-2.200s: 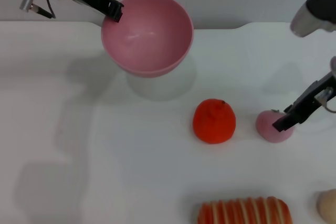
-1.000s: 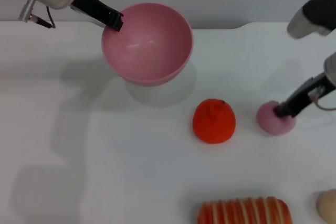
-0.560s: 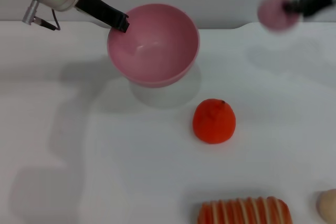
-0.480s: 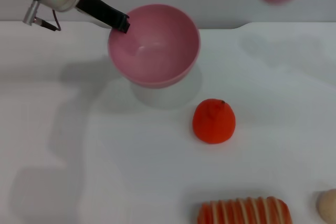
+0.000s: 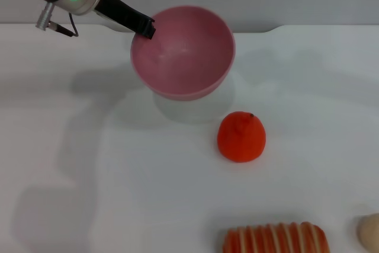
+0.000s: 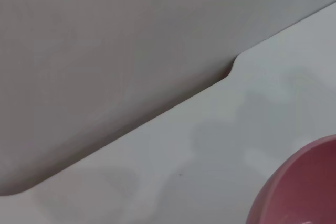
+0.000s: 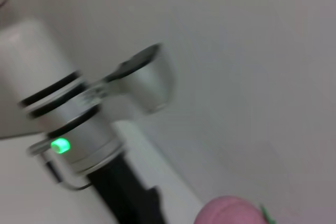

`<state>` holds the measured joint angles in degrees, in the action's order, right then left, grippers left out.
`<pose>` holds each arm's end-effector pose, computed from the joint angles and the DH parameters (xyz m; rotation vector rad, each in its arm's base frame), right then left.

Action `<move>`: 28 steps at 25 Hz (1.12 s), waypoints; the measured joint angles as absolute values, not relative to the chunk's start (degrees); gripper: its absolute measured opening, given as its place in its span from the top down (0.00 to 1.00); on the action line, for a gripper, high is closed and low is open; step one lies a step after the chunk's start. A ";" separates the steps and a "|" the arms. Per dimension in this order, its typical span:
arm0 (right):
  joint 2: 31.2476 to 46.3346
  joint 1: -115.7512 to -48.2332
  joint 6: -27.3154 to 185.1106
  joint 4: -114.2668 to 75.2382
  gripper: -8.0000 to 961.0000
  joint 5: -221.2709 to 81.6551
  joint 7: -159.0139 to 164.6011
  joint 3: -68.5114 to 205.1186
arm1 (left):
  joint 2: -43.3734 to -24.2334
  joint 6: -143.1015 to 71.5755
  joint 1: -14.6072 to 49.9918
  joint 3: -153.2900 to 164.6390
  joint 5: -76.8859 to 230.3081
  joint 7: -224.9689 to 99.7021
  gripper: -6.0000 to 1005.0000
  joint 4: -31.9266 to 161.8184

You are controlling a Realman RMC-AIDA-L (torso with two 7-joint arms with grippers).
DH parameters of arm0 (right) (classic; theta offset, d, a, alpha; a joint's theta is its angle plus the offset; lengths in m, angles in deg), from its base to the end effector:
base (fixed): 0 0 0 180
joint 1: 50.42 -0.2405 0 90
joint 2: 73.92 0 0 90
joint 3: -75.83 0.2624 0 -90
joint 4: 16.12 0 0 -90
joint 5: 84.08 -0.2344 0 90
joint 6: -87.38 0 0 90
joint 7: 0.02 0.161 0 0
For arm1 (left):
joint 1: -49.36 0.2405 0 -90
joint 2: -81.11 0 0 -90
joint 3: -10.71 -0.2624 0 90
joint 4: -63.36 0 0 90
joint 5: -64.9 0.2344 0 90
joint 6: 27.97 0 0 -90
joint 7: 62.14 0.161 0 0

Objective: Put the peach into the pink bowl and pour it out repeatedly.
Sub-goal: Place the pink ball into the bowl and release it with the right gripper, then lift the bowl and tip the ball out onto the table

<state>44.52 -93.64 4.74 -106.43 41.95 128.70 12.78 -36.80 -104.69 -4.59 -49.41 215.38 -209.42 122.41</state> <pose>0.0316 0.4226 0.0721 -2.6200 0.2186 0.3163 -0.1286 0.4817 0.0100 -2.4389 -0.9768 0.1277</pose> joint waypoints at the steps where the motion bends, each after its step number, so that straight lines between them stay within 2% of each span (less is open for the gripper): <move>1: 44.54 -93.83 4.84 -105.99 0.92 42.17 128.62 12.18 | -36.80 -104.57 -4.54 -49.41 215.33 -209.42 0.96 122.40; 13: 44.73 -95.45 11.77 -96.88 0.90 43.48 126.89 8.31 | -36.83 -104.01 -4.39 -49.95 215.30 -209.30 0.96 122.00; 16: 44.74 -95.14 12.12 -96.84 0.70 43.46 126.86 8.72 | -36.81 -103.81 -4.54 -50.09 215.29 -209.23 0.96 121.73; 21: 44.75 -93.13 15.28 -96.80 0.51 43.13 126.83 10.46 | -36.78 -103.02 -4.58 -50.11 215.27 -208.60 0.96 121.72; 28: 44.62 -80.67 30.79 -90.75 0.51 18.00 113.23 13.33 | -36.86 -95.92 -3.31 -50.48 209.08 -203.43 0.96 120.53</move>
